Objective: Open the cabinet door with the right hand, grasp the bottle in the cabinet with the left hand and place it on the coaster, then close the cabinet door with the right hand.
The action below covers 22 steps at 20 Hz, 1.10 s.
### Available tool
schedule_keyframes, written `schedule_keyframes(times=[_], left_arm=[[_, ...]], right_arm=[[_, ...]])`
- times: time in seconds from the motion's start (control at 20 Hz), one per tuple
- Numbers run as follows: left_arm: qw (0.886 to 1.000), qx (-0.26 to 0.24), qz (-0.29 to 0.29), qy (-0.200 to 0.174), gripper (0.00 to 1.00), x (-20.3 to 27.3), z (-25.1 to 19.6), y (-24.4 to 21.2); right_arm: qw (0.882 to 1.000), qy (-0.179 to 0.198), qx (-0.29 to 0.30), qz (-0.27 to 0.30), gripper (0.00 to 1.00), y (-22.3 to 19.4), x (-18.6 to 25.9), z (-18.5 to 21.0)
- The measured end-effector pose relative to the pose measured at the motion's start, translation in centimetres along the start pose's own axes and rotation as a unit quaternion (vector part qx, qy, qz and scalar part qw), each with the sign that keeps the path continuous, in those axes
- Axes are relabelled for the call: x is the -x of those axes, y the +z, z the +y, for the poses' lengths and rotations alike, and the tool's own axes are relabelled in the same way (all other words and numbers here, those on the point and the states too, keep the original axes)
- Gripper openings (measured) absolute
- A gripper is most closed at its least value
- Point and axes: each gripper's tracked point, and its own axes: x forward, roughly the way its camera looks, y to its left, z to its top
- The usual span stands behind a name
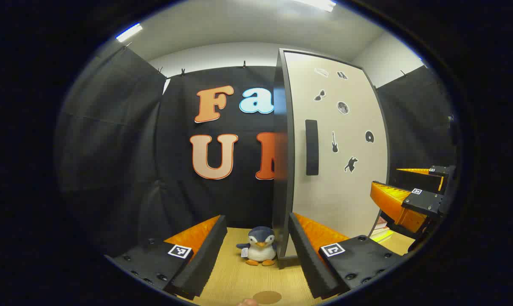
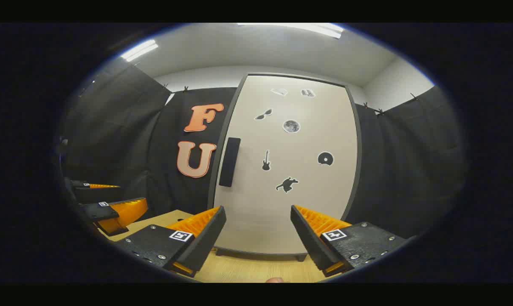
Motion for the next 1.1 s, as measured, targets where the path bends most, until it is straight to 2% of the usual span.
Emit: schedule_keyframes(times=[0.4, 0.7, 1.1], left_arm=[[1.000, 0.013, 0.006, 0.012, 0.94, -0.4, 0.5, -0.3], [1.000, 0.014, 0.001, 0.006, 0.95, -1.1, -0.3, 0.2], [1.000, 0.019, 0.002, 0.001, 0.95, -1.9, -0.6, 0.5]], right_arm=[[1.000, -0.004, 0.007, 0.006, 0.94, -0.3, 0.1, -1.0], [1.000, -0.010, -0.002, 0.007, 0.95, -0.5, 0.1, -1.8], [1.000, -0.001, -0.025, 0.013, 0.95, -0.1, -2.1, -0.3]])
